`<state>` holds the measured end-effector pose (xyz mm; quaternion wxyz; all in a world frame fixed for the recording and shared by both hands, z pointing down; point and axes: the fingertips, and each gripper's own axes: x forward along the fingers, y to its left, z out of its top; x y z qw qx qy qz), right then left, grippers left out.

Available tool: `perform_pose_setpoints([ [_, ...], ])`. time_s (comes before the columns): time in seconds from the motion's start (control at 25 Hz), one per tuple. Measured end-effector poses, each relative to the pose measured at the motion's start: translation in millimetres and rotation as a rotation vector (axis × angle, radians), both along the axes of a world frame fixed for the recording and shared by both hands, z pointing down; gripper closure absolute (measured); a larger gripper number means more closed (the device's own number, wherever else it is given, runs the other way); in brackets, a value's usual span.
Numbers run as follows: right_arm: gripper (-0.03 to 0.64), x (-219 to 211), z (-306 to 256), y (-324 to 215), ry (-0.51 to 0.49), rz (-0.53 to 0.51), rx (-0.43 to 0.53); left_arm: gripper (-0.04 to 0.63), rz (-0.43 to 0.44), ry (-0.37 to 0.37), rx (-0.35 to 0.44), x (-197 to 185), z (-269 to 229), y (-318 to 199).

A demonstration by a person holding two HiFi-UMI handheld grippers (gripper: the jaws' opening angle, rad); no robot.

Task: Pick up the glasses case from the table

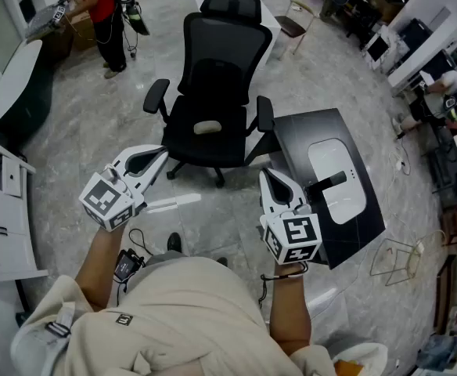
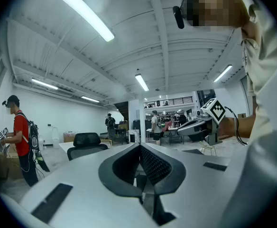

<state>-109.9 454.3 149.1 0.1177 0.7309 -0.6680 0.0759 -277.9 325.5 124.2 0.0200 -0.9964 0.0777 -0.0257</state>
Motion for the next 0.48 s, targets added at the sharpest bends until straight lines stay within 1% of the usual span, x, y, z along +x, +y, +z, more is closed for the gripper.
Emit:
perform_pose_setpoints([
  [0.2, 0.595, -1.5, 1.9, -12.1, -0.002, 0.004, -0.006, 0.580, 0.004, 0.000, -0.004, -1.2, 0.8, -14.0],
  [0.48, 0.595, 6.6, 7.6, -32.4, -0.020, 0.027, -0.010, 0.580, 0.040, -0.004, -0.014, 13.0, 8.5, -36.0],
])
